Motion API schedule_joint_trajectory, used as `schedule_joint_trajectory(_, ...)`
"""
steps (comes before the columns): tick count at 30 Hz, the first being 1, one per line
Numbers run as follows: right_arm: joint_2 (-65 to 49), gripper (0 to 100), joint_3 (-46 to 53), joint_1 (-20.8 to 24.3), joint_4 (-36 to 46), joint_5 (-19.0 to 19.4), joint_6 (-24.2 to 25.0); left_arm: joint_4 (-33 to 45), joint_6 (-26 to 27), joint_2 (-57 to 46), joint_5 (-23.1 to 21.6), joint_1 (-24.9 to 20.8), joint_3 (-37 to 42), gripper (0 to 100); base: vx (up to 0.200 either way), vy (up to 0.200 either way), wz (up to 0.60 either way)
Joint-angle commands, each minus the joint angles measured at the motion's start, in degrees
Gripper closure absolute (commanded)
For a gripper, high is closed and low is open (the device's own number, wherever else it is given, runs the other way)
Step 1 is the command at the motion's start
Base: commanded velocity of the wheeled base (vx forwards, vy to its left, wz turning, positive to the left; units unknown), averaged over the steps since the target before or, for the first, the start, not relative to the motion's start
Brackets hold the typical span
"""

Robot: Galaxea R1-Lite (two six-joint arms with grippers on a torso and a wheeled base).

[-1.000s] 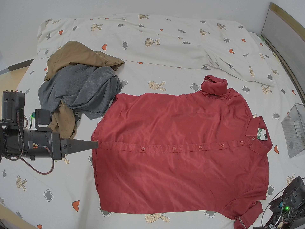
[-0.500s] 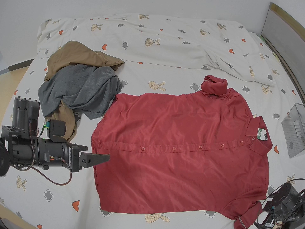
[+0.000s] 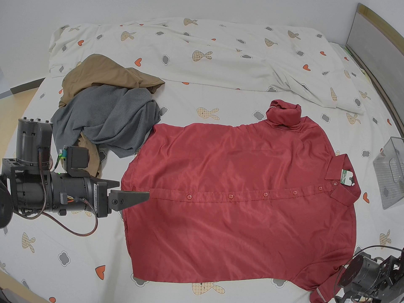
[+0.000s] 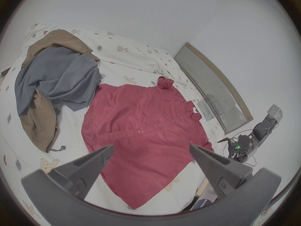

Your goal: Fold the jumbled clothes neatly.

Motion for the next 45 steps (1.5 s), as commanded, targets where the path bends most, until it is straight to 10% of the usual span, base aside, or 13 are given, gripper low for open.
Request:
schedule_joint_trajectory(1, 4.0, 0, 0.0, 2.4, 0.1, 0.0, -0.1, -0.1, -0.1, 1.0, 0.0, 0.2, -0.6, 0, 0.000, 0.000, 0.00)
schedule_joint_trajectory(31, 13.9, 0, -2.0, 11.3, -0.5, -0.4, 3.2, 0.0, -0.1, 0.0, 0.0, 2.6, -0.9, 0, 0.000, 0.000, 0.00)
schedule_joint_trajectory(45, 15.5, 0, -3.8, 6.7, -1.4, -11.0, 6.6, 0.0, -0.1, -0.3, 0.0, 3.7, -0.8, 0, 0.000, 0.000, 0.00)
